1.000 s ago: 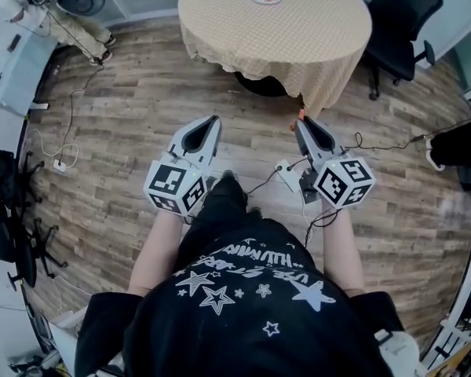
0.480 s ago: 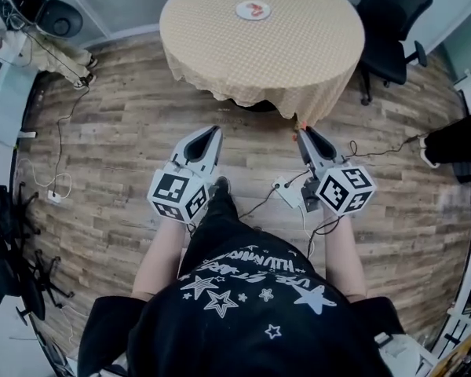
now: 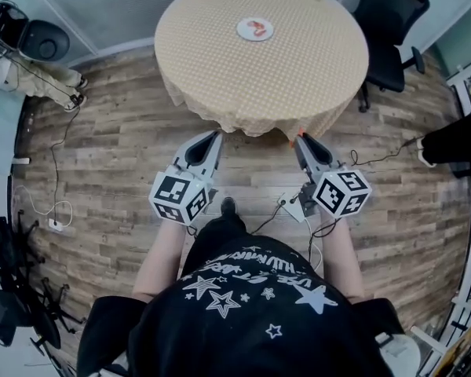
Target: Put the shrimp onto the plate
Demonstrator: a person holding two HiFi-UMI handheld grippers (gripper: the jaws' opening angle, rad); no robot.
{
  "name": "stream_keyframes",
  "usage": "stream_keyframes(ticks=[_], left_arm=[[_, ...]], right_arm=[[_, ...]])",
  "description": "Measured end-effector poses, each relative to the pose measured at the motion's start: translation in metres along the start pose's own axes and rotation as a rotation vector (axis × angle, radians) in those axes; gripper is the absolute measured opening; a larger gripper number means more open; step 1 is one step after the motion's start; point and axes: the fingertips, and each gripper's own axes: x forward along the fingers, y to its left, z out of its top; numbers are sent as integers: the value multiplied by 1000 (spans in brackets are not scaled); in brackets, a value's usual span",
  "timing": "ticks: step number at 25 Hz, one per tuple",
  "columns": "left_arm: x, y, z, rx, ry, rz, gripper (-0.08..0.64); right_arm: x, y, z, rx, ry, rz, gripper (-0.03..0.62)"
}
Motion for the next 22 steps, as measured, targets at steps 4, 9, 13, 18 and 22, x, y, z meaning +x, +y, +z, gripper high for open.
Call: stream_keyframes(ticks=[4,9,13,18,22], left_arm=[[11,29,4,-7,-1,-18,9],[19,63,8,-9,4,-41,9],[28,79,4,-16,25,-79,9],[41,88,2,-18,37,-97,9],[55,89,1,-28,51,-99,9]], right_arm=[[27,1,4,4,4,-27,63],[67,9,9,13,8,-45,63],[92,15,13,8,9,-53,63],[105,13,10,18,28,-57,63],[114,-2,15,24,37,-65,63]])
